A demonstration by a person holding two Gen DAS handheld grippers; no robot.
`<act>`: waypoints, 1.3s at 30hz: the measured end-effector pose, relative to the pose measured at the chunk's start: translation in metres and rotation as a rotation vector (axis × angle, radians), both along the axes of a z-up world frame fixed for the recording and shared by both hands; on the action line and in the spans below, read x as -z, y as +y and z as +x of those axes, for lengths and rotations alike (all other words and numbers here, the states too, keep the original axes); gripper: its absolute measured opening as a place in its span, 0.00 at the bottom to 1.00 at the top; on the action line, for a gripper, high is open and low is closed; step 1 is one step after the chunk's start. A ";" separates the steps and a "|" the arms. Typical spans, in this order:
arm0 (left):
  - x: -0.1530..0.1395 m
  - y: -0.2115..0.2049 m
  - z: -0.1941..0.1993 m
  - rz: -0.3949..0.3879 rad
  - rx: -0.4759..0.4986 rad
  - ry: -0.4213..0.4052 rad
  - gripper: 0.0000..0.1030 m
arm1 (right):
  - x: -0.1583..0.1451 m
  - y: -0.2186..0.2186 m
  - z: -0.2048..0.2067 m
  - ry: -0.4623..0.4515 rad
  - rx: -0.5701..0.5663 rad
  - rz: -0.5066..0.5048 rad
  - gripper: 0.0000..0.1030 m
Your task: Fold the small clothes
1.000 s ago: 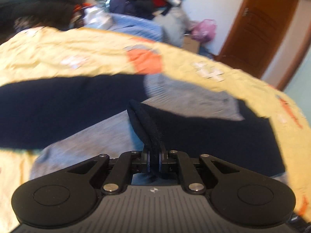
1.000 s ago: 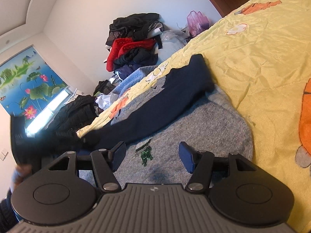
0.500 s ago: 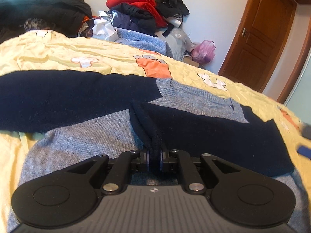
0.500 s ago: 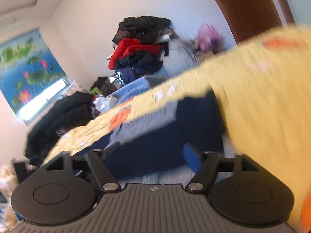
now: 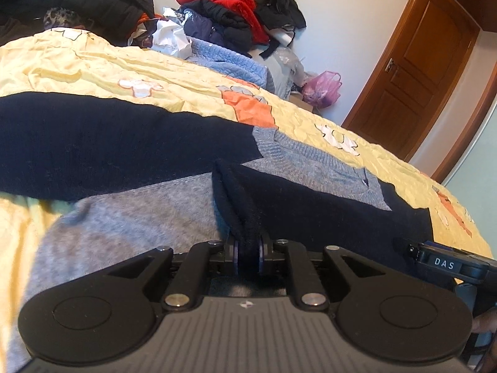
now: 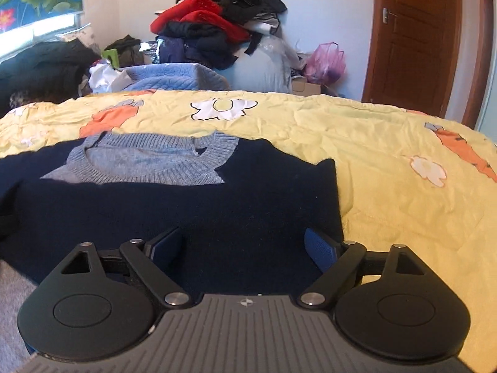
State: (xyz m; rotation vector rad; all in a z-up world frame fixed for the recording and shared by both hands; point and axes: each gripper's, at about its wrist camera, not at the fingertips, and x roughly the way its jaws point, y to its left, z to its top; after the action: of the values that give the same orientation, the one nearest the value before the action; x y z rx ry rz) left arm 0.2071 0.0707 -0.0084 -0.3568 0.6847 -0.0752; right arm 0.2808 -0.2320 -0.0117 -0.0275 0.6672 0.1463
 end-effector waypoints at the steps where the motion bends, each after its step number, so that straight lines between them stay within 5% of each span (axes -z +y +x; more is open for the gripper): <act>1: -0.005 0.003 -0.006 0.020 -0.006 0.004 0.25 | -0.001 0.000 -0.001 -0.001 -0.001 -0.001 0.86; 2: -0.009 0.007 -0.014 0.048 -0.026 0.005 0.32 | -0.001 -0.001 -0.002 -0.002 -0.003 0.002 0.86; 4: -0.022 0.027 -0.037 0.094 -0.088 -0.024 0.74 | -0.004 -0.001 -0.004 -0.004 -0.005 0.007 0.87; 6: -0.036 0.063 -0.066 0.097 -0.187 -0.110 0.91 | -0.004 -0.001 -0.004 -0.003 -0.010 0.008 0.88; 9: -0.048 0.142 -0.092 0.016 -0.406 -0.142 0.93 | -0.004 0.000 -0.004 -0.002 -0.016 0.003 0.91; 15: -0.008 0.315 -0.122 -0.442 -0.883 -0.028 0.92 | -0.004 0.001 -0.005 -0.001 -0.020 0.009 0.93; 17: 0.004 0.344 -0.130 -0.554 -0.940 -0.071 0.92 | -0.004 0.001 -0.006 -0.002 -0.019 0.008 0.93; 22: 0.016 0.376 -0.115 -0.607 -0.979 -0.011 0.91 | -0.004 0.001 -0.005 -0.001 -0.020 0.009 0.93; 23: 0.015 0.382 -0.112 -0.610 -0.977 -0.010 0.90 | -0.004 0.001 -0.005 -0.001 -0.021 0.011 0.93; 27: 0.014 0.386 -0.098 -0.567 -0.948 0.020 0.30 | -0.004 0.001 -0.005 -0.001 -0.020 0.012 0.94; 29: 0.016 0.387 -0.092 -0.550 -0.933 0.055 0.25 | -0.004 0.001 -0.006 -0.001 -0.021 0.013 0.94; 31: 0.014 0.385 -0.089 -0.511 -0.923 0.057 0.09 | -0.004 0.002 -0.006 0.000 -0.022 0.017 0.94; 35: -0.014 0.362 -0.082 -0.340 -0.915 0.014 0.07 | -0.004 0.001 -0.005 0.000 -0.024 0.021 0.95; 39: -0.061 0.287 -0.060 -0.073 -0.752 -0.091 0.06 | -0.004 0.001 -0.005 0.000 -0.025 0.026 0.95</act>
State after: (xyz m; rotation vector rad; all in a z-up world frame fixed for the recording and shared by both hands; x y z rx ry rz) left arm 0.1473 0.3573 0.0524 -0.6566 0.4242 0.5961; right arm 0.2757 -0.2314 -0.0074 -0.0108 0.6646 0.1788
